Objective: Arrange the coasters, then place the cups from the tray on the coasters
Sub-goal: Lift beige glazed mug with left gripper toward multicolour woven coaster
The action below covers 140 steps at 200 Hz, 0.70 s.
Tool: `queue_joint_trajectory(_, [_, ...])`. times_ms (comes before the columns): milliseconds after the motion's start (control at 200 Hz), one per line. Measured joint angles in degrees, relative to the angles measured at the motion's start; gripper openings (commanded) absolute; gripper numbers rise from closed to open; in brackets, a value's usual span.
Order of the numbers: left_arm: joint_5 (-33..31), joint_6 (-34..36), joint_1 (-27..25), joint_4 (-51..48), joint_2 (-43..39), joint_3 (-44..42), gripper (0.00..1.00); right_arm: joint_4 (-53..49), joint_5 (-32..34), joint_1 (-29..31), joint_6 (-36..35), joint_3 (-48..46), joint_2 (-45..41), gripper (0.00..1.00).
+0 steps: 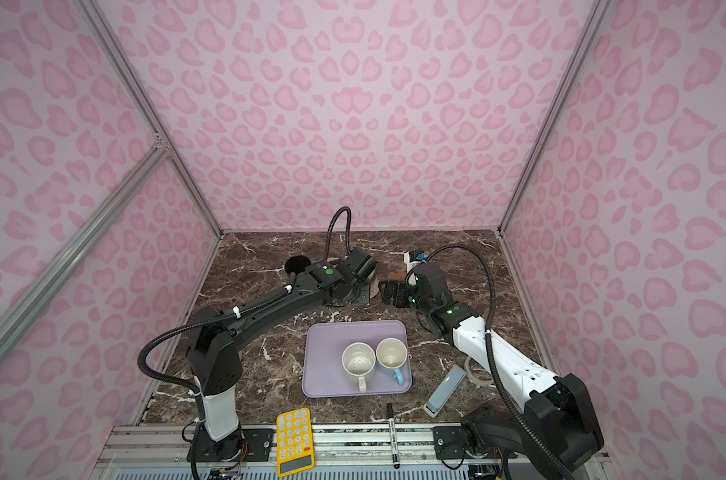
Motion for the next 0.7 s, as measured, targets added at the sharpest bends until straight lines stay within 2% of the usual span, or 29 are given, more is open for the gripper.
queue_joint_trajectory(410, [-1.2, -3.8, 1.2, -4.0, 14.2, 14.1, 0.0, 1.7, -3.8, -2.2, -1.8, -2.3, 1.0, 0.96])
queue_joint_trajectory(700, [-0.6, -5.9, 2.5, -5.3, 19.2, 16.3, 0.0, 2.3, -5.6, -5.9, -0.7, -5.3, -1.3, 0.97])
